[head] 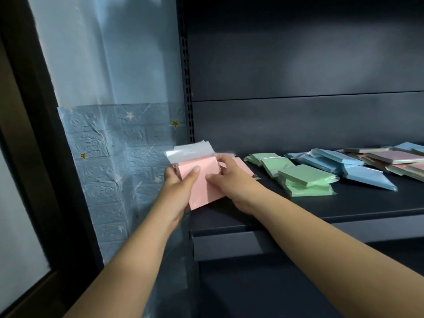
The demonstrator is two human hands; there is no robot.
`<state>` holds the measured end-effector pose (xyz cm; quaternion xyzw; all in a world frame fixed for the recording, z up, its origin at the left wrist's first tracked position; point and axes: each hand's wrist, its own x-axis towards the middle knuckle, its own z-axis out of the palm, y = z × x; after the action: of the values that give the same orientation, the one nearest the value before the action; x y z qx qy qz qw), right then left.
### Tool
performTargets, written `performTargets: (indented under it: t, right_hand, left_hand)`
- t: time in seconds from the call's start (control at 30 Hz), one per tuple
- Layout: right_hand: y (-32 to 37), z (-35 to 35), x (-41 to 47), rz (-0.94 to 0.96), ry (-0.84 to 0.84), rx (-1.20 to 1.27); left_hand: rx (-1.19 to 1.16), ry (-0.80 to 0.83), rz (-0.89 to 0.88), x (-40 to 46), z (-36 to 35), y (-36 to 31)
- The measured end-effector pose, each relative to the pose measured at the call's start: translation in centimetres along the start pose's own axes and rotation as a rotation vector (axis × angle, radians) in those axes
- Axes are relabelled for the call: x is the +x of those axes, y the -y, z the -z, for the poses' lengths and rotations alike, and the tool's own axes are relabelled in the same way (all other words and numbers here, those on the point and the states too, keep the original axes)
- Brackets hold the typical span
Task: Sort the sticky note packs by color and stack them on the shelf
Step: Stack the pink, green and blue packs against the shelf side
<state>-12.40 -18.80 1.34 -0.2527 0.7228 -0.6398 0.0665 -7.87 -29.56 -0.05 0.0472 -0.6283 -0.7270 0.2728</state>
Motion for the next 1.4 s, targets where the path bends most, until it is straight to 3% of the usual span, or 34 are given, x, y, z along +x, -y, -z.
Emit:
performTargets:
  t: [0.13,0.27,0.43,0.6,0.67,0.8,0.97,1.07,1.2,1.4]
  right_hand:
    - [0.0,1.2,-0.6,0.025,0.044,0.075]
    - [-0.5,2.2,-1.1,-0.005,0.048,-0.011]
    - [-0.3,2.3,-1.2,-0.054,0.061,-0.046]
    - [1.0,2.5,-1.0,-0.119,0.171,-0.001]
    - [1.7,3.6,0.0,-0.105,0.097,0.008]
    - [1.6,6.4,3.9,-0.169,-0.209,-0.301]
    - [0.8,5.6,5.1,-0.328,-0.121,-0.813]
    - [-0.1,5.1,5.6,-0.361,-0.063,-0.964]
    - [-0.5,5.8,6.0,-0.435,-0.061,-0.942]
    - [-0.6,6.5,5.6,-0.37,-0.201,-0.506]
  left_hand:
    - [0.071,0.097,-0.157,-0.4,0.4,0.2]
    - [0.251,0.213,-0.134,-0.9,1.4,1.2]
    - [0.286,0.21,-0.135,-0.8,1.7,1.3]
    - [-0.011,0.123,-0.034,-0.2,2.7,1.0]
    - [-0.1,0.074,0.041,-0.1,3.2,0.9]
    - [-0.169,0.004,0.132,0.2,4.0,0.9]
    - [-0.207,-0.012,0.177,0.4,3.9,0.9]
    - [-0.209,0.014,0.171,0.4,4.0,1.0]
    - [-0.212,0.01,0.141,0.3,3.8,0.9]
    - [-0.198,0.012,0.137,0.5,3.7,0.9]
